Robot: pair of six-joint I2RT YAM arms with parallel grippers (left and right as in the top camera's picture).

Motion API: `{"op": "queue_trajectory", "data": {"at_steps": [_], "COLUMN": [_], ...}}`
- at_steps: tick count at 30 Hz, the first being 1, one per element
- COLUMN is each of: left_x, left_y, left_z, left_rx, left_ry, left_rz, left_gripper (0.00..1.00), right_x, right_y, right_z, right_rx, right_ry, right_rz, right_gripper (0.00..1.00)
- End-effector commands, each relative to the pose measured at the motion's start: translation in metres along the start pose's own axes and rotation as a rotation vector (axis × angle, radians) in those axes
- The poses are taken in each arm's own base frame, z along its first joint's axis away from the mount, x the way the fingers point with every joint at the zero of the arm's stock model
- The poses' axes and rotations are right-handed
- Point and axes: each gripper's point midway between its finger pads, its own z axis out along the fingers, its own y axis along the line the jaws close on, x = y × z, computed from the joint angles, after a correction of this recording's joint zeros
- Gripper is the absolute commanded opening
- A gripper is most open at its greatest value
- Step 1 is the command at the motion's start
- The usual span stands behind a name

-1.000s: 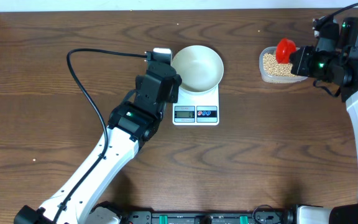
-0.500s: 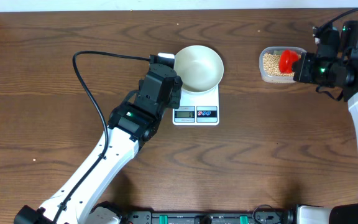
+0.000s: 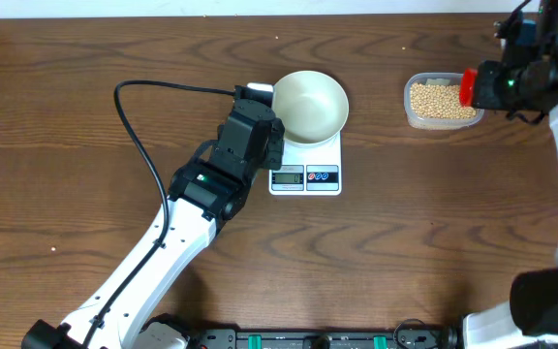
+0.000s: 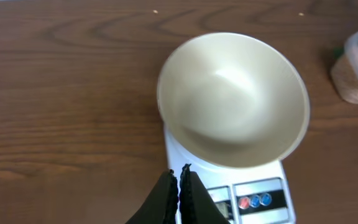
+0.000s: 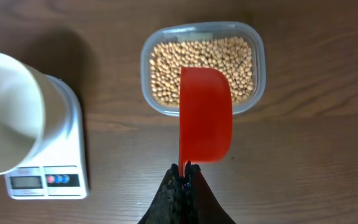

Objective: Scoop item into bowl and weigh 50g on scale
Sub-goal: 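Position the red scoop above the soybean tub with the right gripper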

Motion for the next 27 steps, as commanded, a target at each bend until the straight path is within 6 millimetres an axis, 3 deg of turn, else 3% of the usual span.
{"op": "queue_trajectory", "data": {"at_steps": [1, 9, 15, 20, 27], "left_x": [0.006, 0.032, 0.043, 0.042, 0.043], "left_y": [-0.015, -0.038, -0.03, -0.026, -0.025], "left_z": [0.0, -0.012, -0.048, -0.072, -0.071], "left_rx": [0.104, 0.267, 0.256, 0.261, 0.256], "left_ry": [0.045, 0.178, 0.244, 0.226, 0.231], "left_rz": [-0.033, -0.081, -0.036, -0.032, -0.032], "left_gripper": [0.07, 0.07, 0.07, 0.07, 0.16], "right_x": [-0.002, -0.001, 0.0, 0.0, 0.002], "right_y": [-0.009, -0.02, -0.028, -0.028, -0.028], "right_z": [0.008, 0.014, 0.013, 0.013, 0.014], "right_rx": [0.029, 0.078, 0.082, 0.074, 0.073], "right_ry": [0.017, 0.036, 0.037, 0.034, 0.04], "right_rz": [-0.048, -0.06, -0.034, -0.024, -0.022], "right_gripper": [0.01, 0.01, 0.01, 0.01, 0.01]}}
